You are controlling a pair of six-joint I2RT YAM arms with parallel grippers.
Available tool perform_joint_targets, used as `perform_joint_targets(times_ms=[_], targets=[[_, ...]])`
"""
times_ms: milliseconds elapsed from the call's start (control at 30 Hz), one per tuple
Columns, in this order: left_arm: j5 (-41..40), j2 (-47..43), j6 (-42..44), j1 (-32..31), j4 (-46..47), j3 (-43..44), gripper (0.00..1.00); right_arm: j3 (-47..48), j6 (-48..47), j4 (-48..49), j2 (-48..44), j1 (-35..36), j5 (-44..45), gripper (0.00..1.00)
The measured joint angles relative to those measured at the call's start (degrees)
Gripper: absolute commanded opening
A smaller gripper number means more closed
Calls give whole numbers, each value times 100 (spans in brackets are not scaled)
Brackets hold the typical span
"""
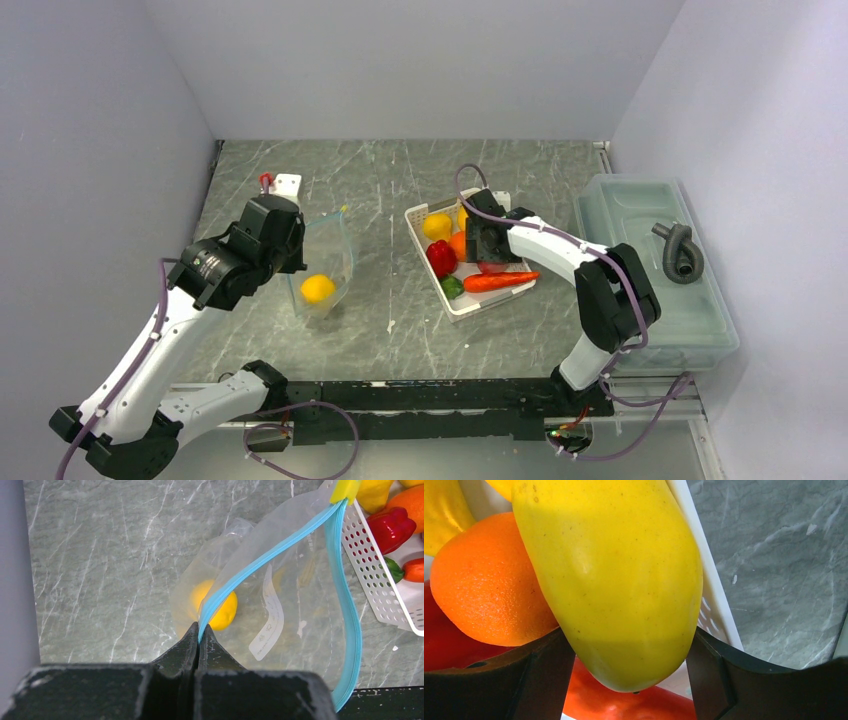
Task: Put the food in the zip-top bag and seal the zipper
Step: Pick up the fake fruit from the bin.
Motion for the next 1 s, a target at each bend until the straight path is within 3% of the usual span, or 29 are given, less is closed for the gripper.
perform_joint_targets(times_ms=[333,1000], targets=[[-26,0,39,0,-20,-72,0,0,48,7,-81,0,-17,52],[-20,-24,35,0,-20,-72,0,-4,118,-354,-1687,68,-586,46]])
